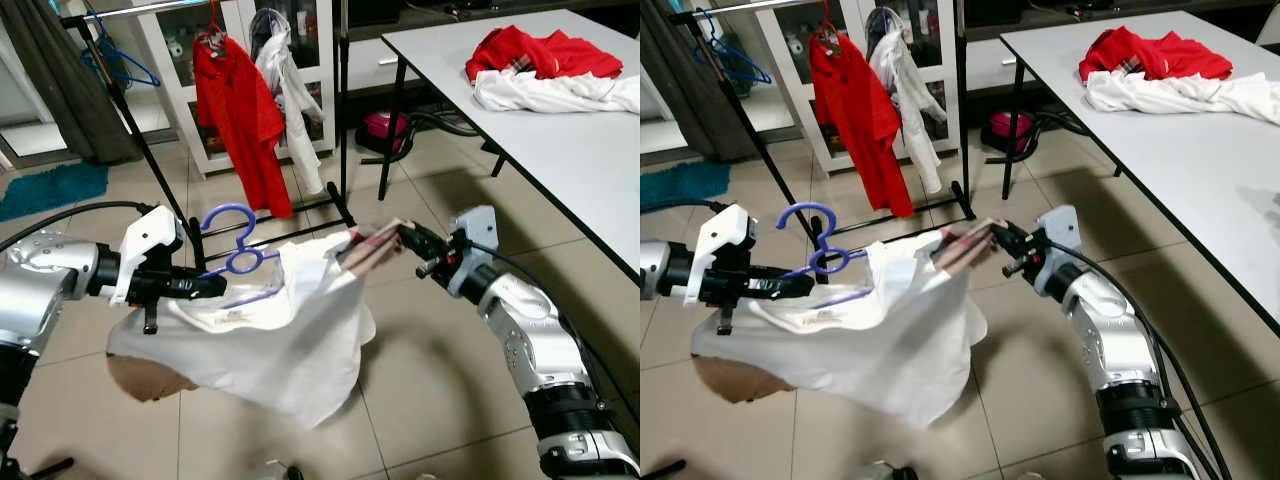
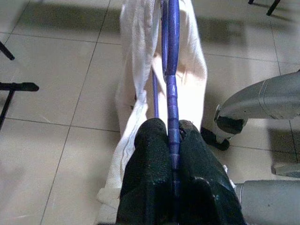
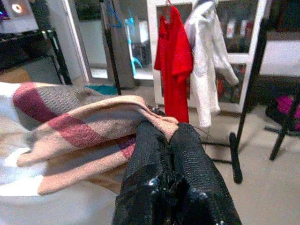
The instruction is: Hang hanger
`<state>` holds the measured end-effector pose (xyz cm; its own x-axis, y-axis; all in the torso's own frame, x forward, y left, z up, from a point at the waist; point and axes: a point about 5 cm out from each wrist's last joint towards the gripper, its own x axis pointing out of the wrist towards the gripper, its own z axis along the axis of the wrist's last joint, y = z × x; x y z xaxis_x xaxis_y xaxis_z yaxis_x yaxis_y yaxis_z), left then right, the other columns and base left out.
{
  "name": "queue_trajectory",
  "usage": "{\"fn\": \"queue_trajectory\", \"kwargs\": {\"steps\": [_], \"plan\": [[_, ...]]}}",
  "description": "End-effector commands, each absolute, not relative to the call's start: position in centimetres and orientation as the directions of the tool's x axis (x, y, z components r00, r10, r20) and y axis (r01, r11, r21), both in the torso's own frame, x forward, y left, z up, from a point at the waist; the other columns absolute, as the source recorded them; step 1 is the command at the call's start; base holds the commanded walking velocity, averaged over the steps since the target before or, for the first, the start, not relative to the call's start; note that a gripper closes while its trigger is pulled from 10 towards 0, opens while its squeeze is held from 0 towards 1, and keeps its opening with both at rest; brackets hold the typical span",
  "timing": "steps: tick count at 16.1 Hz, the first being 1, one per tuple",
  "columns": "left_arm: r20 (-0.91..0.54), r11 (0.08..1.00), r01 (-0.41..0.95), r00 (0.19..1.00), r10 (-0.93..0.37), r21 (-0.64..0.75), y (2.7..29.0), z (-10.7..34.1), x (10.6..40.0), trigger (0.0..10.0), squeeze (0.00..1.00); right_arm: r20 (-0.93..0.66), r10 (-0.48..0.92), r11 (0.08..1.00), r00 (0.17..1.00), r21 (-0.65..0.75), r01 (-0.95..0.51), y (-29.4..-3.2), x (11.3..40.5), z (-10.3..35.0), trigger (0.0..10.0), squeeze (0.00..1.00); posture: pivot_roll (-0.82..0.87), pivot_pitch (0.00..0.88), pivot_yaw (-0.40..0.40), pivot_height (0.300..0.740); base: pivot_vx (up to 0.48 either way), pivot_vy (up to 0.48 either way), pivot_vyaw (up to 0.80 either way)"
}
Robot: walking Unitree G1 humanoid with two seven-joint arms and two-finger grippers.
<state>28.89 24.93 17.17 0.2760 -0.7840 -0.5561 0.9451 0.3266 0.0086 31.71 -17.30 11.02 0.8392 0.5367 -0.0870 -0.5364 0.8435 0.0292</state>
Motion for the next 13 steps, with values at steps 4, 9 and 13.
{"fn": "queue_trajectory", "kwargs": {"steps": [4,9,13], "plan": [[-0.594,0.301,0.954,0.246,-0.766,0.007,25.6,17.8,28.2,0.0,0.00,-0.105,0.442,0.897,0.891,0.033,-0.441,-19.0,32.1,10.8,0.0,0.00,-0.07,0.000,0.144,0.740,0.000,0.000,0.00],[-0.597,0.302,0.953,0.247,-0.764,0.007,25.8,18.1,28.0,0.0,0.00,-0.146,0.385,0.923,0.911,0.046,-0.383,-20.1,32.0,9.7,0.0,0.00,-0.07,0.000,0.143,0.740,0.000,0.000,0.00],[-0.617,0.290,0.957,0.220,-0.756,-0.013,26.0,18.0,27.6,0.0,0.00,-0.152,0.315,0.949,0.937,0.075,-0.306,-21.1,32.2,9.4,0.0,0.00,-0.07,0.000,0.144,0.740,0.000,0.000,0.00]]}}
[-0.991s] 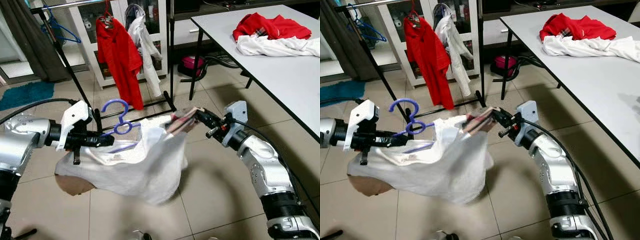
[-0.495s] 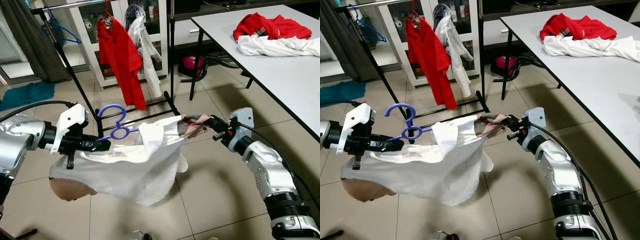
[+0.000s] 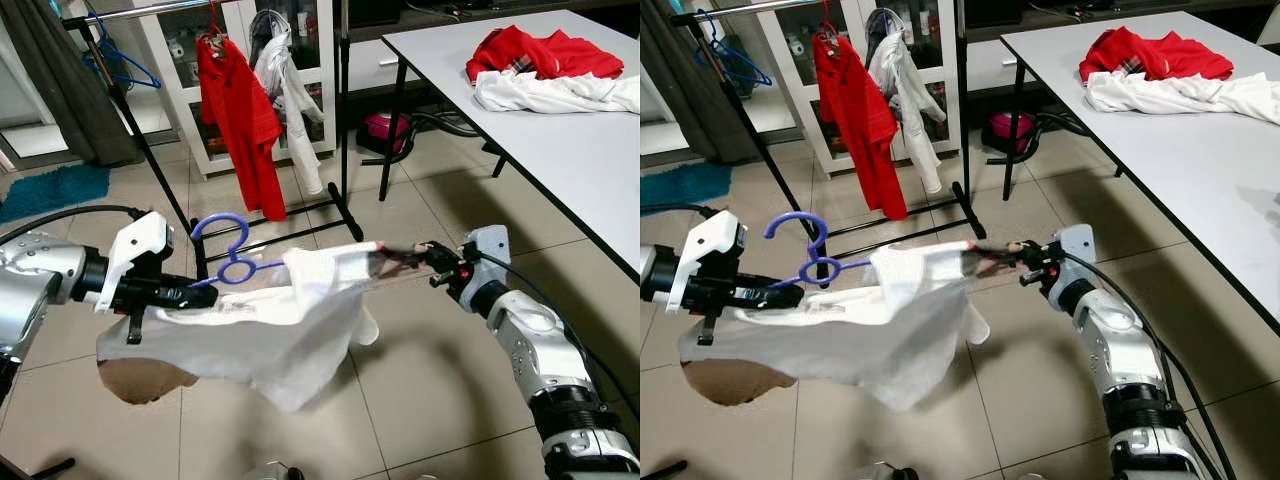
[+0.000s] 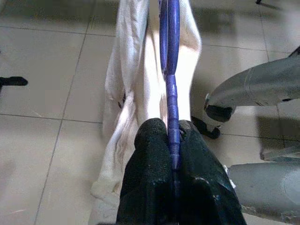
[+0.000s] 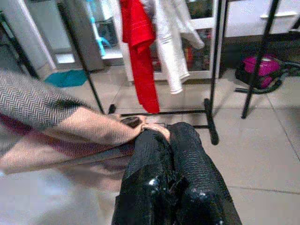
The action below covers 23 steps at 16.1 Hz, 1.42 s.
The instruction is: Hang hanger
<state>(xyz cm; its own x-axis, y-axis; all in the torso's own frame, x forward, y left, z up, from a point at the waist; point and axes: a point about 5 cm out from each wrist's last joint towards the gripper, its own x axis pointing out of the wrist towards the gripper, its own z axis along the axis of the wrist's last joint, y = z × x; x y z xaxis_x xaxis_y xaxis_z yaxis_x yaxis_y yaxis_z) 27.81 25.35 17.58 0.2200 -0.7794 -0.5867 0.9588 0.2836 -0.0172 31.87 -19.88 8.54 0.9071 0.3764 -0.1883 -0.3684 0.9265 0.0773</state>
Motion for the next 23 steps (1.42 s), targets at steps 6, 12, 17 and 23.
{"fn": "queue_trajectory", "kwargs": {"steps": [6,12,17,23], "plan": [[-0.589,0.278,0.960,0.210,-0.781,-0.027,25.8,18.6,27.4,0.0,0.00,-0.205,0.311,0.950,0.928,0.078,-0.301,-21.0,31.8,8.1,0.0,0.00,-0.06,0.000,0.140,0.740,0.000,0.000,0.00],[-0.557,0.349,0.933,0.336,-0.759,0.086,26.1,19.4,28.7,0.0,0.00,-0.318,0.492,0.869,0.810,0.121,-0.481,-19.0,30.2,6.1,10.0,1.00,-0.06,0.000,0.140,0.740,0.000,0.000,0.00],[-0.510,0.416,0.893,0.442,-0.738,0.171,26.0,19.8,30.1,0.0,0.00,-0.301,0.618,0.782,0.726,0.147,-0.605,-19.3,28.0,6.3,10.0,1.00,-0.06,0.000,0.144,0.740,0.000,0.000,0.00],[-0.505,0.400,0.900,0.429,-0.749,0.171,25.4,19.3,30.3,0.0,0.00,0.001,0.654,0.755,0.757,0.075,-0.652,-19.5,28.8,13.0,10.0,1.00,-0.07,0.000,0.146,0.740,0.000,0.000,0.00]]}}
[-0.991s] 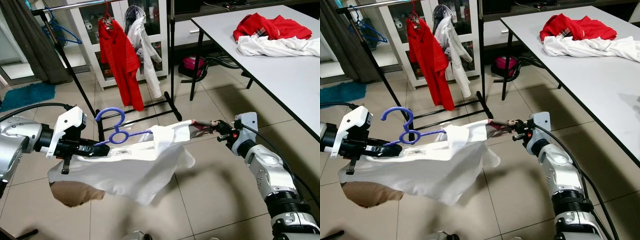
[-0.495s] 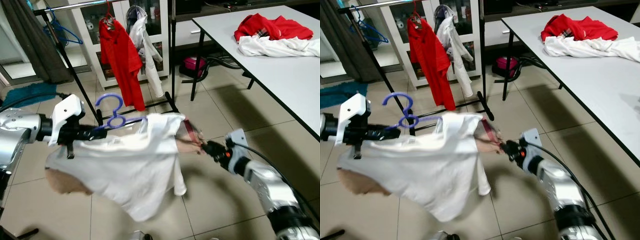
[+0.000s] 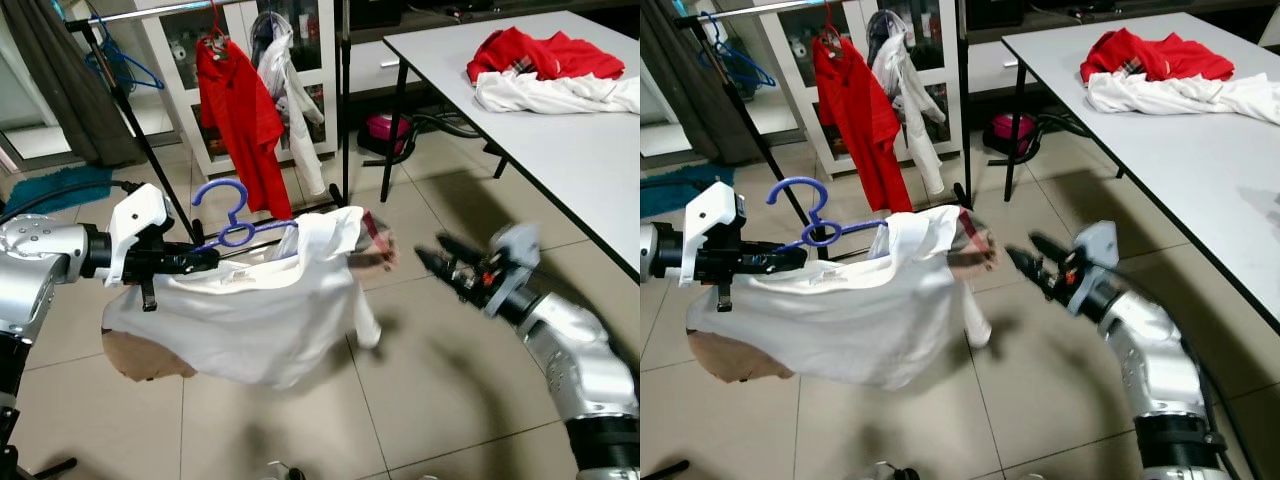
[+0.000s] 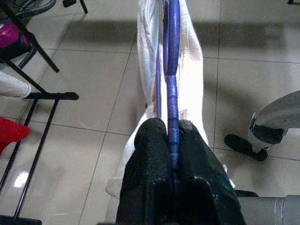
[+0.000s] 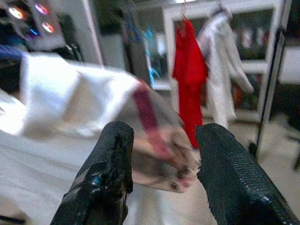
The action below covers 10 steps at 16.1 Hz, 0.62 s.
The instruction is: Hang hanger
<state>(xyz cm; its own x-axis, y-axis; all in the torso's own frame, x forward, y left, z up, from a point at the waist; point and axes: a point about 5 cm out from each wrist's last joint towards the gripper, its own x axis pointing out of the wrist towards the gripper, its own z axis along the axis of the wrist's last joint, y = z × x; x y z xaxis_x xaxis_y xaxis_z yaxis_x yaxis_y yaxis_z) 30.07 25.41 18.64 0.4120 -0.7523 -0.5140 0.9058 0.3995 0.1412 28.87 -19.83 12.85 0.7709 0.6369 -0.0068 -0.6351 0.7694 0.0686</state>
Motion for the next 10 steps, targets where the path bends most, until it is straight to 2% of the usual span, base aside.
{"fn": "queue_trajectory", "kwargs": {"steps": [1,4,5,6,7,8,10], "plan": [[-0.510,0.402,0.898,0.434,-0.743,0.179,25.4,19.2,30.4,0.0,0.00,0.020,0.708,0.705,0.706,0.056,-0.707,-18.4,28.6,14.0,10.0,1.00,-0.07,0.000,0.145,0.740,0.000,0.000,0.00],[-0.521,0.368,0.907,0.418,-0.744,0.203,24.3,18.8,30.7,0.0,0.00,-0.008,0.822,0.569,0.570,-0.063,-0.820,-14.8,28.1,16.0,10.0,1.00,-0.07,0.000,0.145,0.740,0.000,0.000,0.00],[-0.513,0.374,0.904,0.425,-0.746,0.206,24.1,18.8,30.8,0.0,0.00,-0.023,0.834,0.547,0.551,-0.091,-0.832,-14.1,28.0,16.2,10.0,1.00,-0.07,0.000,0.145,0.740,0.000,0.000,0.00],[-0.498,0.406,0.886,0.462,-0.734,0.223,23.7,18.8,31.3,0.0,0.00,-0.094,0.802,0.578,0.590,-0.129,-0.806,-12.6,28.4,16.1,10.0,1.00,-0.07,0.000,0.145,0.740,0.000,0.000,0.00],[-0.490,0.416,0.881,0.472,-0.733,0.226,23.6,18.8,31.4,0.0,0.00,-0.108,0.788,0.594,0.606,-0.126,-0.795,-12.3,28.6,16.1,10.0,1.00,-0.07,0.000,0.145,0.740,0.000,0.000,0.00],[-0.474,0.439,0.867,0.496,-0.727,0.235,23.1,18.6,31.7,0.0,0.00,-0.114,0.740,0.659,0.663,-0.073,-0.748,-11.5,28.9,16.0,10.0,1.00,-0.07,0.000,0.143,0.740,0.000,0.000,0.00],[-0.456,0.455,0.859,0.510,-0.729,0.234,22.5,18.4,31.8,0.0,0.00,-0.115,0.713,0.696,0.692,-0.013,-0.718,-10.7,29.1,16.1,10.0,1.00,-0.07,0.000,0.142,0.740,0.000,0.000,0.00]]}}
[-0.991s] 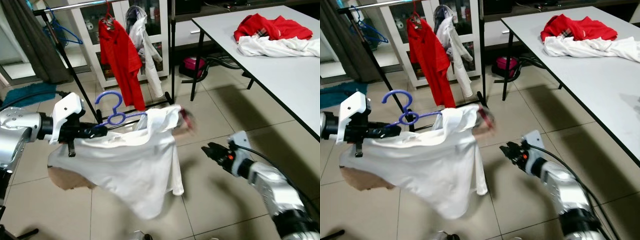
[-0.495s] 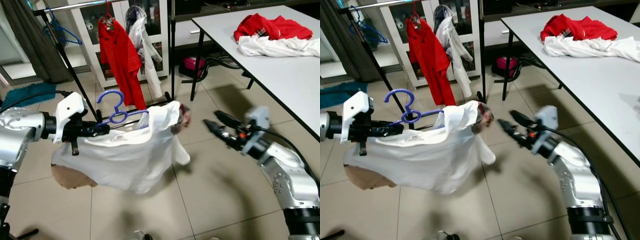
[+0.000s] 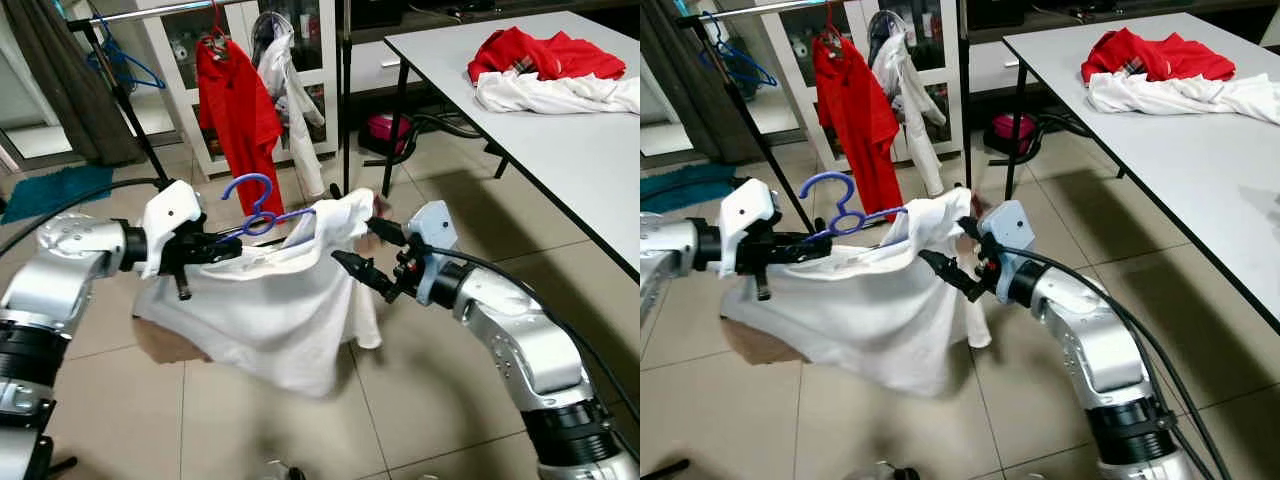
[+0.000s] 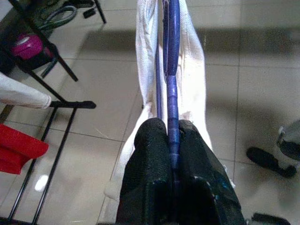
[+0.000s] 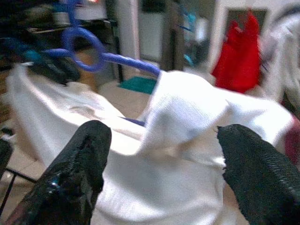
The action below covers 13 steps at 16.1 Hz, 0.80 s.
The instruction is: Hang hanger
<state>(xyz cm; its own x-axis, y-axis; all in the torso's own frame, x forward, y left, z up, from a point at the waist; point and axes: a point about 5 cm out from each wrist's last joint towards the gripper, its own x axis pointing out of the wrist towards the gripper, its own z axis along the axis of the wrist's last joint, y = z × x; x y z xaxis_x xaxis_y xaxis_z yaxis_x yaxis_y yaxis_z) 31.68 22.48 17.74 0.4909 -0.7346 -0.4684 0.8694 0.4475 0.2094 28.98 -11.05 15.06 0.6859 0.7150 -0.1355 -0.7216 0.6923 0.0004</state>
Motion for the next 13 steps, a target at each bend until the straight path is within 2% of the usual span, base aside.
{"fn": "queue_trajectory", "kwargs": {"steps": [1,2,7,11,12,13], "plan": [[-0.424,0.465,0.856,0.516,-0.744,0.226,21.6,18.2,31.9,0.0,0.00,-0.133,0.696,0.714,0.706,0.015,-0.700,-10.0,29.3,15.9,10.0,0.71,-0.07,0.000,0.146,0.740,0.000,0.000,0.00],[-0.401,0.474,0.854,0.519,-0.755,0.213,20.9,17.9,31.9,0.0,0.00,-0.146,0.677,0.732,0.721,0.031,-0.681,-9.4,29.5,15.7,10.0,0.00,-0.07,0.000,0.145,0.740,0.000,0.000,0.00],[-0.358,0.533,0.825,0.563,-0.745,0.188,19.0,16.7,31.7,0.0,0.00,-0.178,0.593,0.805,0.785,0.110,-0.583,-7.8,30.1,15.7,10.0,0.00,-0.07,0.000,0.143,0.740,0.000,0.000,0.00],[-0.346,0.513,0.844,0.534,-0.772,0.157,18.2,16.6,31.1,0.0,0.00,-0.232,0.453,0.890,0.861,0.055,-0.453,-8.7,31.1,15.1,10.0,0.00,-0.06,0.000,0.145,0.740,0.000,0.000,0.00],[-0.347,0.510,0.846,0.530,-0.774,0.155,18.2,16.6,31.1,0.0,0.00,-0.236,0.429,0.901,0.872,0.051,-0.430,-8.9,31.3,15.0,7.9,0.00,-0.06,0.000,0.144,0.740,0.000,0.000,0.00],[-0.346,0.498,0.854,0.516,-0.783,0.147,18.0,16.7,30.9,0.0,0.00,-0.233,0.415,0.908,0.879,0.054,-0.415,-9.1,31.5,15.0,2.8,0.00,-0.06,0.000,0.145,0.740,0.000,0.000,0.00]]}}
